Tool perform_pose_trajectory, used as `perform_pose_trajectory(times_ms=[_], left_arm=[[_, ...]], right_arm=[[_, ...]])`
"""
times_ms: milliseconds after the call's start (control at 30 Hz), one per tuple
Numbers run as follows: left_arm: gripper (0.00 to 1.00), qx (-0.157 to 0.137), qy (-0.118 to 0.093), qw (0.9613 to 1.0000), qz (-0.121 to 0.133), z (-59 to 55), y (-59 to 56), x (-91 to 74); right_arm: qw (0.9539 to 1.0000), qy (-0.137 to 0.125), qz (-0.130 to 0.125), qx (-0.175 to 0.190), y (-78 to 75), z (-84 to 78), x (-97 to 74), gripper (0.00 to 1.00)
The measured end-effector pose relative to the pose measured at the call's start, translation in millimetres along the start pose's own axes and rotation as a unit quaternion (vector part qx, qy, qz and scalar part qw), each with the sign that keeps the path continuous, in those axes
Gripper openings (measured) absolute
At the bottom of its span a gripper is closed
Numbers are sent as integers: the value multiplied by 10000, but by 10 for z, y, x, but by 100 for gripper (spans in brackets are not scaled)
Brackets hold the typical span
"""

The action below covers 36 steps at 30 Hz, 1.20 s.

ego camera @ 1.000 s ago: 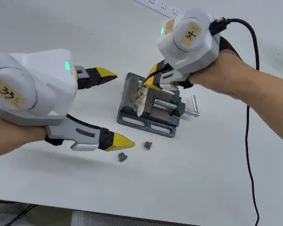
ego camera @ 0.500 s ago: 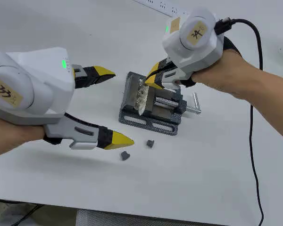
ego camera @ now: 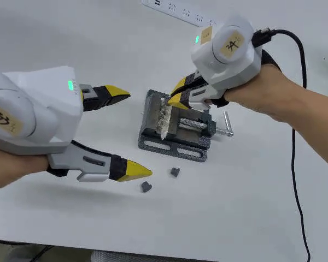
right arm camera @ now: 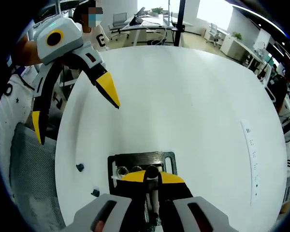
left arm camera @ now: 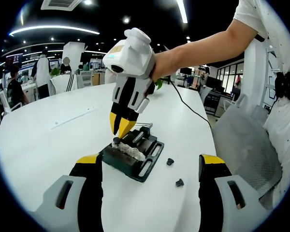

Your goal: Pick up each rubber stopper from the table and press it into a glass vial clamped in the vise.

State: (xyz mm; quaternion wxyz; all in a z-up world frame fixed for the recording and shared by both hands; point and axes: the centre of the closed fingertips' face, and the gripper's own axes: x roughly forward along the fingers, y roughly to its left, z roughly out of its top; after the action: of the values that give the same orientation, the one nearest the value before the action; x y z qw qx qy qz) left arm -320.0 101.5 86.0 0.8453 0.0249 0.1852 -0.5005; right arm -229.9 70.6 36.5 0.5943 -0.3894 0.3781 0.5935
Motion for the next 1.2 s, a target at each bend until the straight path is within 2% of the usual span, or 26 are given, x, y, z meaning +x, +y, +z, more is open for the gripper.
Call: perform_pose_trajectory(times_ms=[400, 600, 900, 1200], left_arm=[[80, 70, 160, 9998, -20, -86, -22, -39], [79, 133, 264, 9996, -27, -118, -46, -72], [76, 248, 409, 9988, -42, -145, -81, -102], [71, 474, 679, 9964, -158, -209, -158, -112]], right_arm=[[9993, -326, -127, 128, 57, 19, -176, 14], [9976, -612, -188, 281, 108, 34, -279, 20], [9940, -920, -258, 541, 240, -68, -419, 29], [9873, -1300, -347, 848, 395, -237, -566, 38]])
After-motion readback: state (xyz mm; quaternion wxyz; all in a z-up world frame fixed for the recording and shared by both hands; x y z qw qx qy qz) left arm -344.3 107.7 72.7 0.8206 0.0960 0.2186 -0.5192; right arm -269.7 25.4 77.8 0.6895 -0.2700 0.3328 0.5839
